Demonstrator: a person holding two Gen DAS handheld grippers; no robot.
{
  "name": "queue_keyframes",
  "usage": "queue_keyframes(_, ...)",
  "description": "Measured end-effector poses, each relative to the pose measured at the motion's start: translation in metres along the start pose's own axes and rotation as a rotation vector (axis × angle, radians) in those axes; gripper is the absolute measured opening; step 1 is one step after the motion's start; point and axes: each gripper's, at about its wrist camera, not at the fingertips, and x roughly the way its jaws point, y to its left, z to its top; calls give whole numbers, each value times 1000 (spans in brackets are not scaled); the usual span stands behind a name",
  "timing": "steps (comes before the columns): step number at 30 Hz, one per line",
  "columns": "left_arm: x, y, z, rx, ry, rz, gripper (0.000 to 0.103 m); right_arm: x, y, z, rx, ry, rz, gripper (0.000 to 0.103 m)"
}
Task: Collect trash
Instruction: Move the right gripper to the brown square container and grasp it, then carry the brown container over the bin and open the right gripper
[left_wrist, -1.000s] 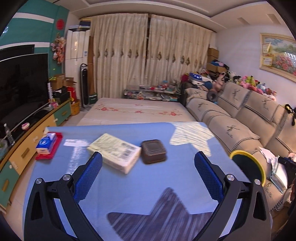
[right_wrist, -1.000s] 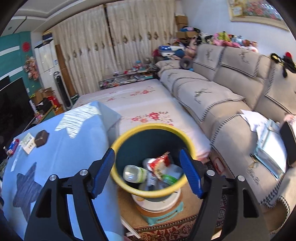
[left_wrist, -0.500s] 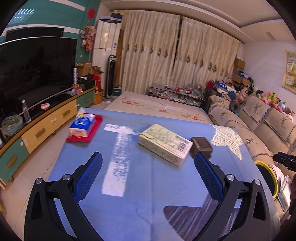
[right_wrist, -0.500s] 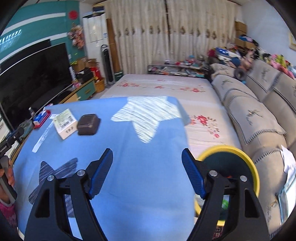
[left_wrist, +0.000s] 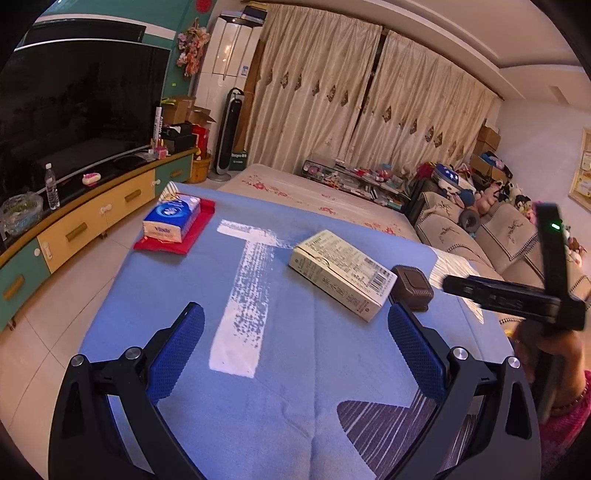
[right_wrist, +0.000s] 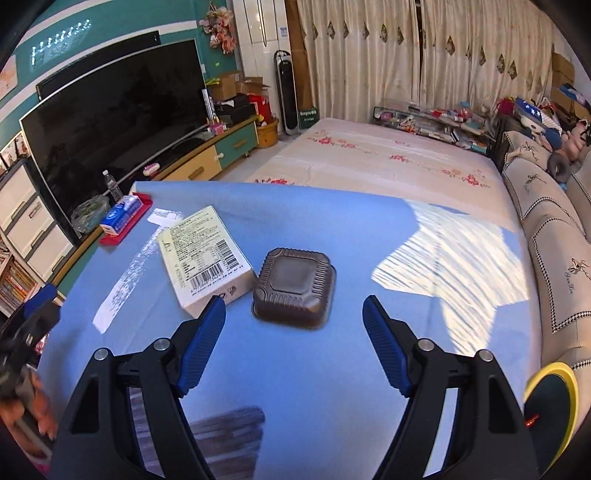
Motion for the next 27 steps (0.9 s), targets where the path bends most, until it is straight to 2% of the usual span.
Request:
queue_keyframes(5, 6, -8, -4, 21, 21, -10, 98, 32, 6, 4, 6, 41, -33, 72)
queue_keyframes(15, 14, -14, -9, 29, 50, -26, 98, 60, 15, 4, 19, 81, -87, 67)
queue_keyframes(17, 16, -14, -9, 30, 52, -26, 98, 63, 15, 3, 22, 84, -89, 67)
queue_keyframes(19, 17, -14, -10, 30, 54, -26, 98, 64, 13, 1, 23, 82, -96, 59)
queue_keyframes(27, 20, -17, -12, 42, 62, -24, 98, 55, 4, -1, 36, 52, -100, 57)
